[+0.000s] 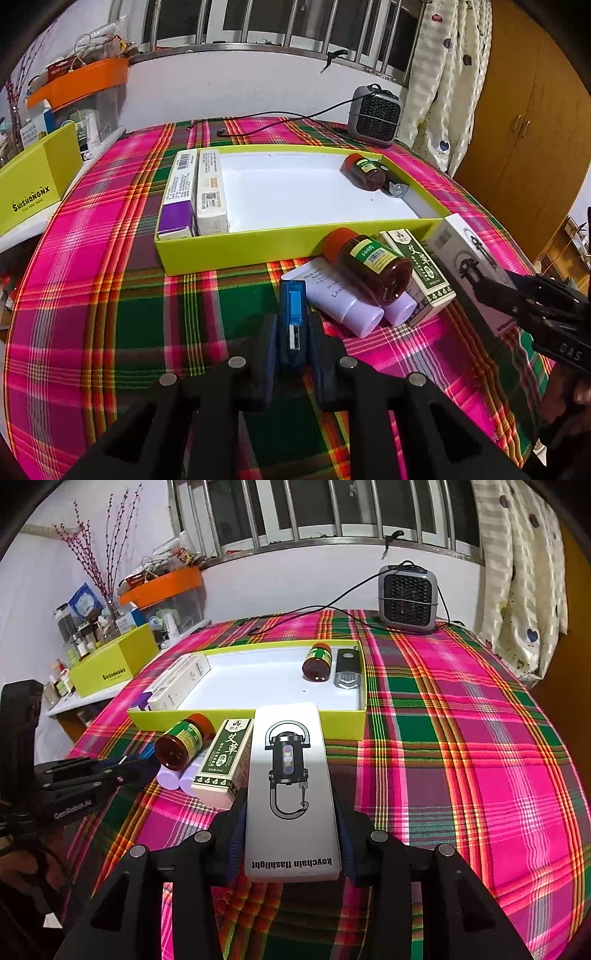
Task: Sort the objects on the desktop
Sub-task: 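Carry the keychain box with the right gripper while the left carries the blue item toward the tray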
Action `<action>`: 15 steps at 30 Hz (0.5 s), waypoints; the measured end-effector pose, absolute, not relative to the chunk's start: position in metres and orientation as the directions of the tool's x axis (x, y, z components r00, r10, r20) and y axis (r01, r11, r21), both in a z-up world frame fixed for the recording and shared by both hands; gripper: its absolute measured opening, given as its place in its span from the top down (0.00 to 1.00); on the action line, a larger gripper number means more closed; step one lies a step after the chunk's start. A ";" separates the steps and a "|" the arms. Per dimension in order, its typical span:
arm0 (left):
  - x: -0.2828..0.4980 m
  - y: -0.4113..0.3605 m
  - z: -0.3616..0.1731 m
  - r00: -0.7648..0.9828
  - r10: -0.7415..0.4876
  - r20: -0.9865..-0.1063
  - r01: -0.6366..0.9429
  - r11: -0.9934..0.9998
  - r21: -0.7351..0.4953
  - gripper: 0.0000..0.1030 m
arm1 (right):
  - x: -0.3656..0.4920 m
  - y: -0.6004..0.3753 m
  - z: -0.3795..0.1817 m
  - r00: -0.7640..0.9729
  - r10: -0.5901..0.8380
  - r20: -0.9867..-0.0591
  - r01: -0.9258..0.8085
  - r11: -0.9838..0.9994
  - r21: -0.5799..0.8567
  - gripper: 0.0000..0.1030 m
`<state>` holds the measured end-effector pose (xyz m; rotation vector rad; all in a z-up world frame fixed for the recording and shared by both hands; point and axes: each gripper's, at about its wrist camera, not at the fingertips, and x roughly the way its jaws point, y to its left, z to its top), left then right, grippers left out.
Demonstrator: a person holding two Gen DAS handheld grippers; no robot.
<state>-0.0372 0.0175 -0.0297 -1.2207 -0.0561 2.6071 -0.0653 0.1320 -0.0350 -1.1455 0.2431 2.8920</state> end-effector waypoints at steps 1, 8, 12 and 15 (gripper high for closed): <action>-0.039 0.018 -0.031 -0.609 0.246 -0.754 -0.216 -0.966 -0.142 0.84 | -0.065 0.132 -0.035 -0.731 -0.037 -0.682 -0.078 -0.987 0.137 0.57; -0.032 0.016 -0.020 -0.638 0.246 -0.729 -0.214 -0.967 -0.140 0.84 | -0.064 0.130 -0.026 -0.747 -0.031 -0.664 -0.075 -0.989 0.130 0.57; -0.030 0.013 -0.008 -0.662 0.249 -0.707 -0.208 -0.967 -0.145 0.84 | -0.067 0.127 -0.019 -0.762 -0.040 -0.646 -0.065 -0.988 0.139 0.57; -0.031 0.011 -0.001 -0.674 0.247 -0.696 -0.201 -0.968 -0.149 0.84 | -0.071 0.125 -0.015 -0.767 -0.057 -0.639 -0.055 -0.987 0.154 0.57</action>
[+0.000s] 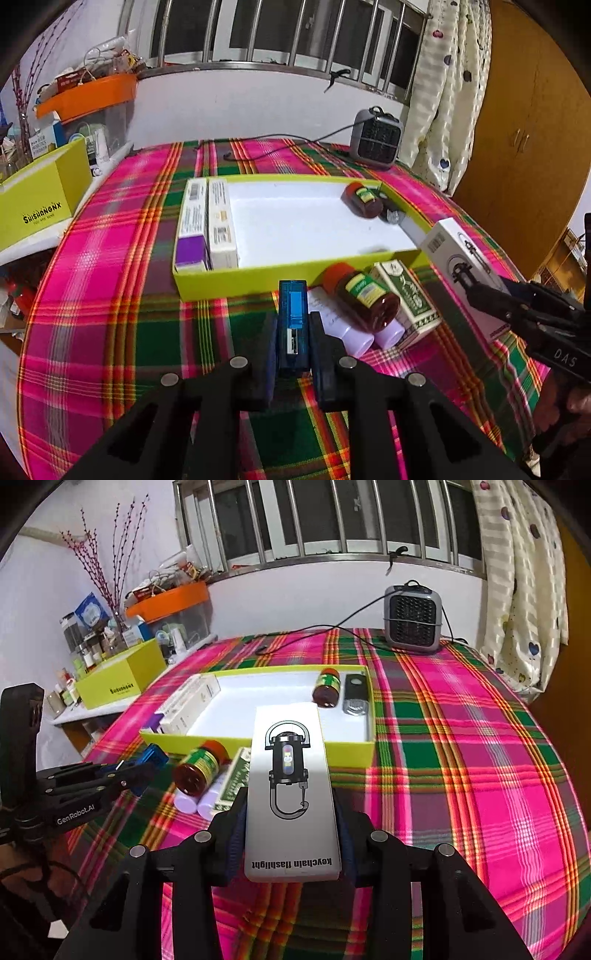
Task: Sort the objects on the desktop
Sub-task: 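Carry the keychain box with the right gripper while the left carries the blue item toward the tray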
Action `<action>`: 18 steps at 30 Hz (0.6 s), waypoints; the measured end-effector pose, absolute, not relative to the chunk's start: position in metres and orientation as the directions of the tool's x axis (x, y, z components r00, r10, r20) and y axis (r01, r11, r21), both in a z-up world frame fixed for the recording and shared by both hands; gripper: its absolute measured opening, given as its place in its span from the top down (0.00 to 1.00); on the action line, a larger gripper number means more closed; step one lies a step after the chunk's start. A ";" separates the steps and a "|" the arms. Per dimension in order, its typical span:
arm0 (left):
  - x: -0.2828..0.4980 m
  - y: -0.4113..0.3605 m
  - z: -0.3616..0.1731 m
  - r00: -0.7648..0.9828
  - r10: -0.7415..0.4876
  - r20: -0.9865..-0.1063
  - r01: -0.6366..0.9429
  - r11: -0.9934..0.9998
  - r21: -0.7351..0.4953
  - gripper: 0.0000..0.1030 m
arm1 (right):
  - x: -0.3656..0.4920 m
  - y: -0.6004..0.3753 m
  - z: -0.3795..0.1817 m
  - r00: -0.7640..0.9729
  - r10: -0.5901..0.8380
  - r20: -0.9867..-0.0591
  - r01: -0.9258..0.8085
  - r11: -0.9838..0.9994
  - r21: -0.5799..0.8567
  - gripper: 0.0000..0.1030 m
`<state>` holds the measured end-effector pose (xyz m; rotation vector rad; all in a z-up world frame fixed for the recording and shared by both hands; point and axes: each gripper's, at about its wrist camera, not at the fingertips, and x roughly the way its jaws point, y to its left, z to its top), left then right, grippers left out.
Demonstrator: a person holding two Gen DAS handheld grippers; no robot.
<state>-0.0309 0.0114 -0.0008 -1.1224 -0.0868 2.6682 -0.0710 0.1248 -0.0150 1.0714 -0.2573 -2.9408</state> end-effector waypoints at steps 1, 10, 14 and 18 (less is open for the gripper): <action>-0.032 0.011 0.002 -0.680 0.246 -0.691 -0.199 -0.969 -0.149 0.84 | -0.073 0.124 -0.014 -0.768 -0.064 -0.637 -0.050 -0.986 0.159 0.57; -0.049 0.006 0.012 -0.707 0.230 -0.669 -0.173 -0.973 -0.153 0.84 | -0.098 0.113 -0.004 -0.779 -0.118 -0.616 -0.018 -0.978 0.210 0.57; -0.061 -0.002 0.017 -0.721 0.221 -0.657 -0.152 -0.975 -0.161 0.84 | -0.113 0.107 0.001 -0.777 -0.139 -0.613 -0.007 -0.973 0.230 0.57; -0.075 -0.012 0.023 -0.739 0.206 -0.642 -0.127 -0.978 -0.168 0.84 | -0.133 0.102 0.004 -0.768 -0.160 -0.620 0.004 -0.969 0.246 0.57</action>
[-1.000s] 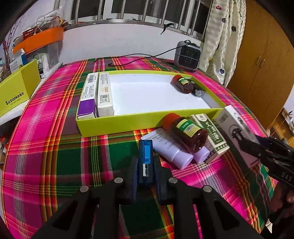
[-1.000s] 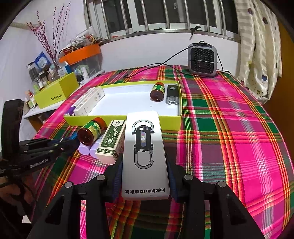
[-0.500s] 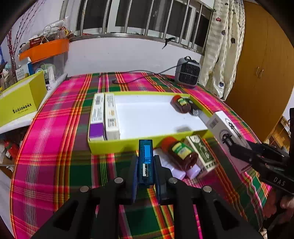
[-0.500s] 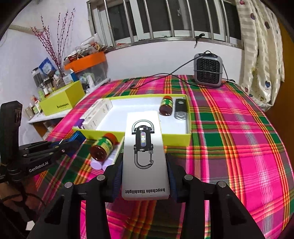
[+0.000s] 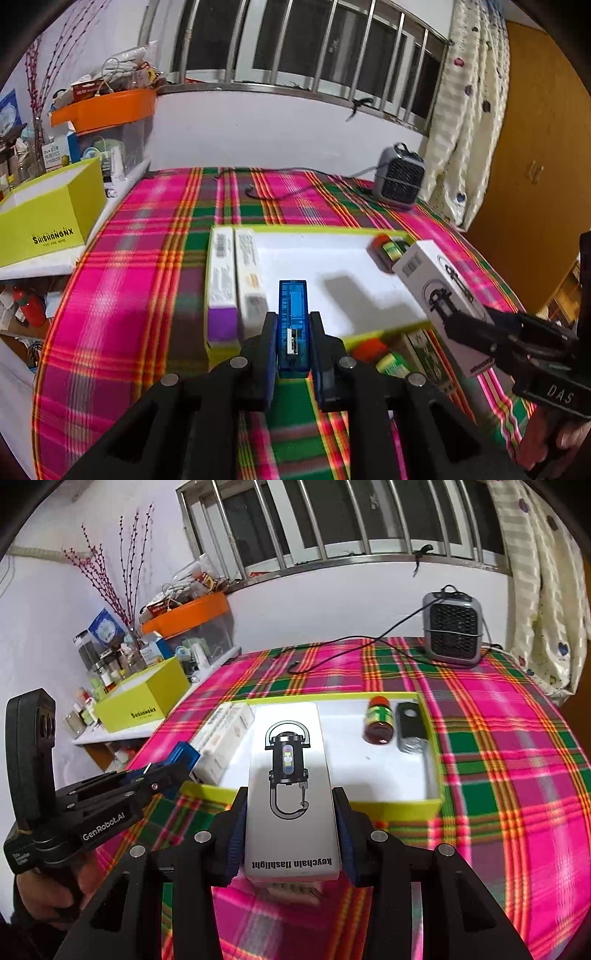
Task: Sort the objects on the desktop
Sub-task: 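Carry the keychain box with the right gripper while the left carries the blue item toward the tray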
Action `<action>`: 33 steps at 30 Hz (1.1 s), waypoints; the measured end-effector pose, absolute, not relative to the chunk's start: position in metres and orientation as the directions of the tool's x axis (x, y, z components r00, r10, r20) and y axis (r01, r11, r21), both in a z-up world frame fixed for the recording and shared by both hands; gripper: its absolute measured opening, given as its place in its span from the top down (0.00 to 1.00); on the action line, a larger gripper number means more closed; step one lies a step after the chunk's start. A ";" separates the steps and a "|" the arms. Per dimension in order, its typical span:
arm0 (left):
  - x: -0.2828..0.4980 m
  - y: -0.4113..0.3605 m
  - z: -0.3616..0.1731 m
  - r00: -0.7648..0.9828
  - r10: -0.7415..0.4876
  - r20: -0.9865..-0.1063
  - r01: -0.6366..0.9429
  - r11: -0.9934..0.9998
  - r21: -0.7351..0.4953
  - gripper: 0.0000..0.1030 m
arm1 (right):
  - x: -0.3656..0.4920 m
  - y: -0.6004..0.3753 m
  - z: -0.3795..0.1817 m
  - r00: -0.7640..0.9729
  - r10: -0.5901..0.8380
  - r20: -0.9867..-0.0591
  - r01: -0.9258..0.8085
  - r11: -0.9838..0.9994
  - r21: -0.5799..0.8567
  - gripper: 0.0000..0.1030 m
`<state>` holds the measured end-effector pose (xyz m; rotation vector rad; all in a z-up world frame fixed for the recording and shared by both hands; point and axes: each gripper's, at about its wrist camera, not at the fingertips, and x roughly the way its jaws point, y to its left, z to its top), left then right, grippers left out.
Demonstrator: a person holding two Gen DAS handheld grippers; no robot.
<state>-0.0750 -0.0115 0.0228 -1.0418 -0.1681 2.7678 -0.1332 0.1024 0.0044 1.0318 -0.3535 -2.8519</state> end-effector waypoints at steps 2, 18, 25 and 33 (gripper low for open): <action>-0.082 -0.015 0.026 -0.746 0.199 -0.635 -0.119 -0.979 -0.168 0.84 | -0.142 0.100 0.006 -0.765 -0.165 -0.622 0.007 -0.969 0.249 0.57; -0.120 -0.037 0.016 -0.769 0.165 -0.617 -0.053 -0.979 -0.195 0.84 | -0.210 0.089 0.005 -0.714 -0.215 -0.666 0.007 -0.954 0.300 0.57; -0.121 -0.062 0.012 -0.786 0.156 -0.599 -0.007 -0.970 -0.244 0.84 | -0.243 0.081 -0.004 -0.659 -0.243 -0.712 -0.002 -0.946 0.325 0.57; -0.121 -0.069 0.007 -0.786 0.159 -0.597 0.004 -0.965 -0.262 0.84 | -0.273 0.081 -0.018 -0.595 -0.266 -0.758 -0.052 -0.929 0.367 0.57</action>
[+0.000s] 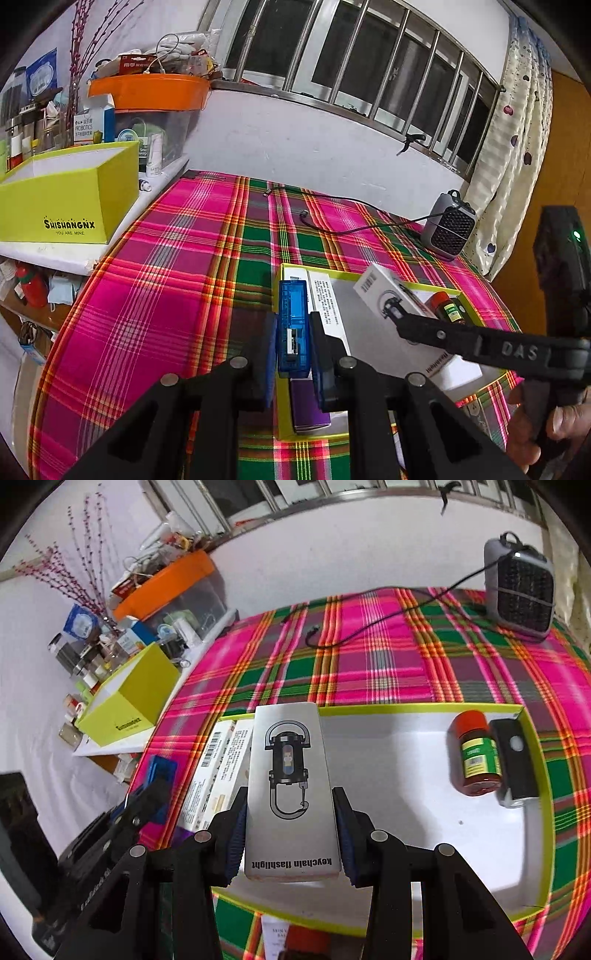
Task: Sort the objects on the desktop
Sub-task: 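Carry the keychain box with the right gripper while the left carries the blue item toward the tray, then lower the keychain box into the tray beside the long boxes and open the right gripper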
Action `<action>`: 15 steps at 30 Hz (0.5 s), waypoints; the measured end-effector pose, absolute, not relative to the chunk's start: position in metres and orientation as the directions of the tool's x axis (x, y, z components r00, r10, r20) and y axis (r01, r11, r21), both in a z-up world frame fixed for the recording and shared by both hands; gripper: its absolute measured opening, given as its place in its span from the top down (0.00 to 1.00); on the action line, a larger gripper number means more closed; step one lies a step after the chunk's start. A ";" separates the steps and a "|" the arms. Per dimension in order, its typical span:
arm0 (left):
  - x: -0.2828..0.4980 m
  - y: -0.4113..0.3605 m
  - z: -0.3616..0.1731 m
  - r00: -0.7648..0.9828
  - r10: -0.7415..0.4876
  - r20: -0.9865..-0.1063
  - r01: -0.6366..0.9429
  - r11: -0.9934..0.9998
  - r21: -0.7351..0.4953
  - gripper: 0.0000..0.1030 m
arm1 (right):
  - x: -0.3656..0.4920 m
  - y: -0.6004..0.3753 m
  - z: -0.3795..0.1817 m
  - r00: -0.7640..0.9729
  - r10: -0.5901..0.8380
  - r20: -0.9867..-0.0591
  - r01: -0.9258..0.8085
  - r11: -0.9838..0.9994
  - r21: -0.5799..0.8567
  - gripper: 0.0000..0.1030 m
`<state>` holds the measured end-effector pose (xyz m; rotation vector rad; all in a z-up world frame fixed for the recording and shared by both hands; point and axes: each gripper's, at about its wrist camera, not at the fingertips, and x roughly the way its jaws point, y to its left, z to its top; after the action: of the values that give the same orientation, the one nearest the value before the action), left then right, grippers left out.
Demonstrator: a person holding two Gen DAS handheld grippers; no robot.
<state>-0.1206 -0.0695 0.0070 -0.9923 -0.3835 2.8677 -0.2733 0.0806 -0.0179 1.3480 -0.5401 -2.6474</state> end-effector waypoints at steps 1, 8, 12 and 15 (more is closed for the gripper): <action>-0.120 -0.070 0.007 -0.787 0.161 -0.596 0.003 -0.965 -0.264 0.84 | -0.276 0.080 -0.019 -0.591 -0.265 -0.762 -0.057 -0.928 0.367 0.57; -0.119 -0.072 0.007 -0.792 0.161 -0.589 0.006 -0.963 -0.271 0.84 | -0.292 0.074 -0.025 -0.561 -0.254 -0.788 -0.101 -0.924 0.370 0.57; -0.119 -0.072 0.007 -0.792 0.162 -0.589 0.005 -0.962 -0.272 0.84 | -0.300 0.069 -0.031 -0.544 -0.264 -0.796 -0.114 -0.917 0.383 0.57; -0.119 -0.072 0.006 -0.790 0.166 -0.590 0.004 -0.961 -0.276 0.84 | -0.305 0.066 -0.037 -0.524 -0.294 -0.799 -0.112 -0.907 0.407 0.56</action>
<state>-0.1187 -0.0722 0.0061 -0.9809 -0.4049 2.8649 -0.3052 0.0664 -0.0366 1.4726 -0.6359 -2.5750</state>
